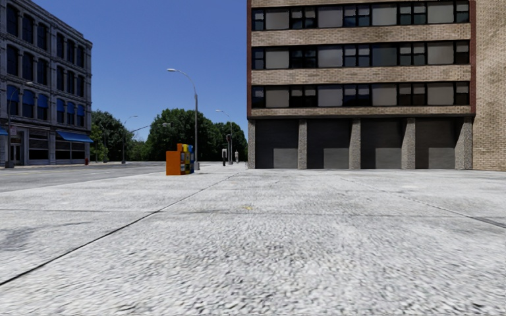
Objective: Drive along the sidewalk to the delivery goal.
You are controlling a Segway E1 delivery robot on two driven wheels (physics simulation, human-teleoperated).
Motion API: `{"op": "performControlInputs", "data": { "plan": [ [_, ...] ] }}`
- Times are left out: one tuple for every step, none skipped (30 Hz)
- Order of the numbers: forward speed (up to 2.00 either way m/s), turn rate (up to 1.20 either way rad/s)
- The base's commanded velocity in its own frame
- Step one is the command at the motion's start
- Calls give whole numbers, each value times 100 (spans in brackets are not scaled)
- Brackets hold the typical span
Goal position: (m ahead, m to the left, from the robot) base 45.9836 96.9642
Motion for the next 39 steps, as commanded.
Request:
{"op": "performControlInputs", "data": {
  "plan": [
    [161, 0],
    [200, 0],
    [200, 0],
    [200, 0],
    [200, 0],
    [200, 0],
    [200, 0],
    [200, 0],
    [200, 0],
    [200, 0],
    [200, 0],
    [200, 0],
    [200, 0],
    [200, 0],
    [200, 0],
    [200, 0],
    [200, 0],
    [200, 0],
    [200, 0],
    [200, 0],
    [200, 0],
    [200, 0],
    [200, 0],
    [200, 0],
    [200, 0],
    [200, 0],
    [200, 0],
    [200, 0],
    [200, 0],
    [200, 0],
    [200, 0],
    [200, 0],
    [200, 0],
    [200, 0],
    [200, 0],
    [200, 0],
    [200, 0],
    [200, 0],
    [200, 0]
  ]
}}
